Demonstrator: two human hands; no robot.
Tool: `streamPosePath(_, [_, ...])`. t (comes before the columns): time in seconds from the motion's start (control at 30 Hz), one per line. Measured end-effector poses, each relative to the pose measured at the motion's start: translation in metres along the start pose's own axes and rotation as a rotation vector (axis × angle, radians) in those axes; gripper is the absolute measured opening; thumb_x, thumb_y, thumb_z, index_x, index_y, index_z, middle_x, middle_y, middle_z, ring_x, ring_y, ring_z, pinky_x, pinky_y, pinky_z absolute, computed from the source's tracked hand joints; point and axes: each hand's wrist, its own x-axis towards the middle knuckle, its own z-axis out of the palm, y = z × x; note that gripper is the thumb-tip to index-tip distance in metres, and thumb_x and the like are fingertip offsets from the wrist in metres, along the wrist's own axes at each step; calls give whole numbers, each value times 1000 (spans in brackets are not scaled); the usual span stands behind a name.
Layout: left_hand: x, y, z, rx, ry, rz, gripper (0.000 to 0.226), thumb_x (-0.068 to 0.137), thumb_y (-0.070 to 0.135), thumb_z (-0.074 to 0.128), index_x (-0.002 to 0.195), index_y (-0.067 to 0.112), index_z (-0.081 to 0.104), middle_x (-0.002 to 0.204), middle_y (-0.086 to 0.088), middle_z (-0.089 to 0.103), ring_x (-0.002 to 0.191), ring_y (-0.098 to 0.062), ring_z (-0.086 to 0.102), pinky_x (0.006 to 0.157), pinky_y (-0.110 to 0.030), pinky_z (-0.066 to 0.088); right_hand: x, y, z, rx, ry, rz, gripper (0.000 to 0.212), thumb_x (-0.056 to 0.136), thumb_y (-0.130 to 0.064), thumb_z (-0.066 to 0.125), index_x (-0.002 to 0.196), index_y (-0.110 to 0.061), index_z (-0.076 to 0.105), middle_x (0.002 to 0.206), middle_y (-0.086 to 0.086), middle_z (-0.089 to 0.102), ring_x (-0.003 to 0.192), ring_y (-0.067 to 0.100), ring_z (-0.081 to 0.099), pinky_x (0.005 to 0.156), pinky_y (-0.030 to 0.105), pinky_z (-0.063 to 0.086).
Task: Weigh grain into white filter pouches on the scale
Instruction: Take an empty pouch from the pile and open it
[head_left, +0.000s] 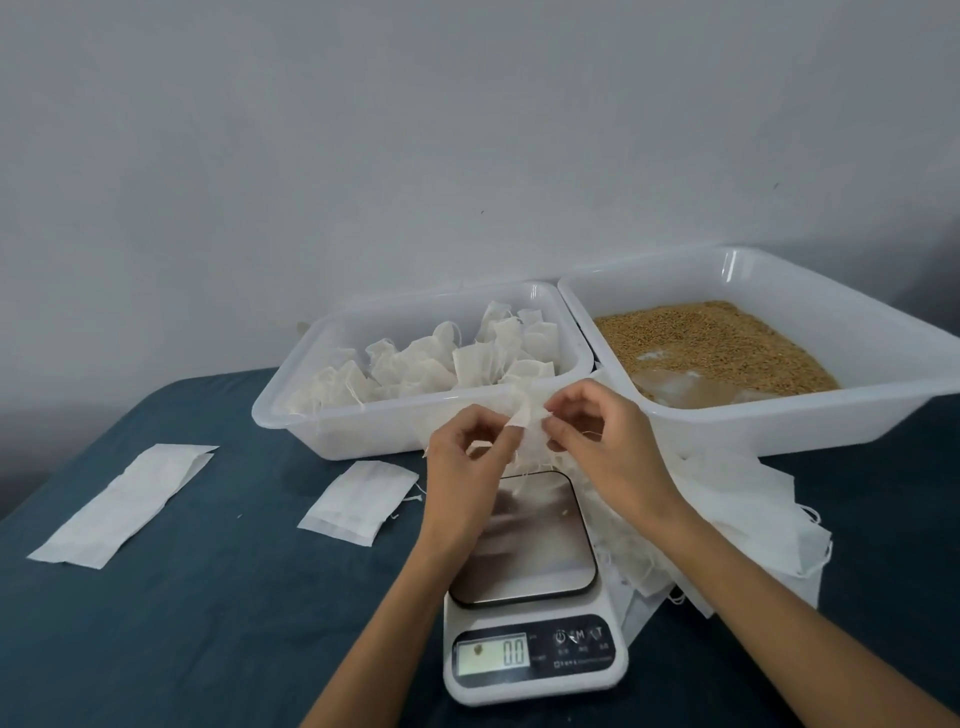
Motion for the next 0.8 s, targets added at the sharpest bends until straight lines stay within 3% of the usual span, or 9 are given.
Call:
streamPosePath(0.1, [-5, 4, 3, 63, -39, 78, 17, 91, 9, 76, 76, 15, 70, 105, 3, 67, 95, -12, 68, 81, -24, 53, -3, -3, 1, 11, -103, -37, 13, 92, -14, 73, 100, -24, 70, 95, -7, 74, 90, 12, 72, 81, 30, 59])
streamPosePath(0.2, [-9, 5, 5, 164, -77, 156, 23, 91, 1, 71, 79, 21, 72, 115, 3, 66, 100, -16, 68, 86, -29, 57, -7, -5, 5, 64, -163, -18, 15, 92, -20, 74, 102, -30, 71, 96, -5, 76, 93, 14, 73, 85, 32, 60])
streamPosePath(0.33, [-11, 2, 6, 252, -99, 153, 15, 99, 9, 69, 84, 12, 70, 93, 3, 68, 94, -15, 69, 88, -35, 60, -7, -5, 5, 59, -163, -7, 14, 93, -19, 73, 106, -22, 70, 91, -2, 77, 86, 14, 74, 78, 27, 57])
streamPosePath(0.4, [-9, 3, 4, 222, -106, 67, 23, 103, 19, 67, 81, 13, 62, 80, 7, 69, 81, -10, 70, 77, -25, 56, -6, -6, 3, 33, -130, -1, 15, 93, -13, 72, 104, -21, 67, 91, -3, 76, 85, 13, 74, 75, 26, 57])
streamPosePath(0.5, [-7, 4, 0, 246, -99, 20, 29, 107, 25, 58, 80, 19, 52, 66, 15, 57, 60, -2, 53, 59, -14, 40, -7, -8, 2, -107, -58, -87, 22, 90, -2, 70, 95, -21, 62, 90, -9, 70, 83, 14, 70, 73, 27, 58])
streamPosePath(0.63, [-7, 5, -1, 314, -119, 83, 25, 108, 24, 56, 85, 16, 62, 79, 8, 62, 71, -8, 57, 68, -19, 44, -11, -14, 6, -162, -129, -227, 18, 89, -2, 69, 88, -20, 69, 89, -11, 66, 80, 16, 68, 74, 20, 53])
streamPosePath(0.73, [-6, 5, -1, 367, -89, 142, 23, 105, 20, 61, 84, 12, 66, 90, -3, 61, 78, -18, 58, 73, -23, 46, -11, -13, 6, -115, -139, -160, 9, 92, -11, 70, 92, -20, 73, 88, -9, 71, 81, 15, 71, 77, 26, 57])
streamPosePath(0.8, [-7, 6, -1, 359, -90, 141, 18, 102, 13, 64, 85, 12, 66, 94, -3, 59, 82, -16, 57, 74, -21, 46, -11, -11, 4, -80, -140, -107, 1, 92, -21, 72, 93, -22, 72, 88, -8, 75, 84, 12, 73, 79, 29, 59])
